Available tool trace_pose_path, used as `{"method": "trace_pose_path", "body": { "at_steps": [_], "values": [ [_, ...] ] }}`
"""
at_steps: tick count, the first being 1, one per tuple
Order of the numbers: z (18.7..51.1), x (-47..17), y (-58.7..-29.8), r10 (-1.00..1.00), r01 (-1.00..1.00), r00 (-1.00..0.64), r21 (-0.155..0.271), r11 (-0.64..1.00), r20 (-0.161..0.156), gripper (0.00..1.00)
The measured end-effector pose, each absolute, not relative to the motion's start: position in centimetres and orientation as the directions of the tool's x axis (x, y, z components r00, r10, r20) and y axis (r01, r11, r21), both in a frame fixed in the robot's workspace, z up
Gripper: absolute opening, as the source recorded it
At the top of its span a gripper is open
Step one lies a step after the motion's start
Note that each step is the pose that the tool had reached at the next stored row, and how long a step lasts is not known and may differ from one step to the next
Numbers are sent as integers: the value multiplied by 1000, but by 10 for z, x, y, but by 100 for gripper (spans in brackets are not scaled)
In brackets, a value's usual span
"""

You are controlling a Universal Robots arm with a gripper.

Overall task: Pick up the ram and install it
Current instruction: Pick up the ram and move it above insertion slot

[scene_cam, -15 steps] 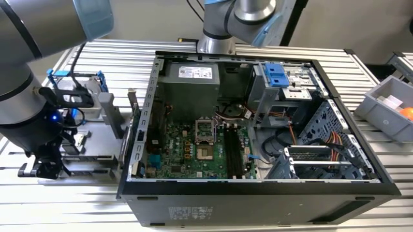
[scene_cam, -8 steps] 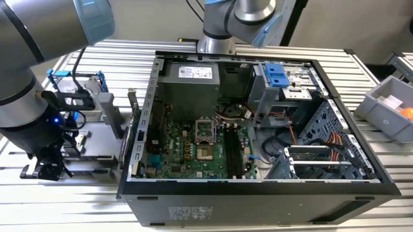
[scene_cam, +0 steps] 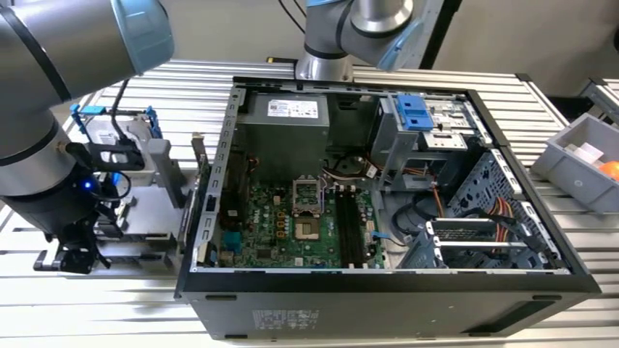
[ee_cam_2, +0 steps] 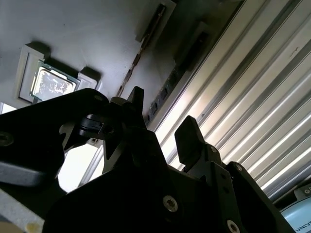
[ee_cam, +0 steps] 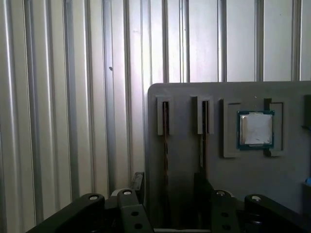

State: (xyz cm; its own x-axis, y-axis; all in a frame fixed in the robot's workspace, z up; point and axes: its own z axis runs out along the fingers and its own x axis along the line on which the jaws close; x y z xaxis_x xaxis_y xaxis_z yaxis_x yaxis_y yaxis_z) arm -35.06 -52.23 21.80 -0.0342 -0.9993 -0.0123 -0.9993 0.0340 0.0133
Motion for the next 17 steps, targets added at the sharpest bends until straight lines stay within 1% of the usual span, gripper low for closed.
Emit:
{"method": "trace_pose_path", "body": {
  "at_steps": [13, 17],
  "values": [
    [207, -351, -522, -999, -999, -51, 13, 51, -12, 100],
    [198, -350, -522, -998, -998, -56, 13, 56, -12, 100]
  ]
}}
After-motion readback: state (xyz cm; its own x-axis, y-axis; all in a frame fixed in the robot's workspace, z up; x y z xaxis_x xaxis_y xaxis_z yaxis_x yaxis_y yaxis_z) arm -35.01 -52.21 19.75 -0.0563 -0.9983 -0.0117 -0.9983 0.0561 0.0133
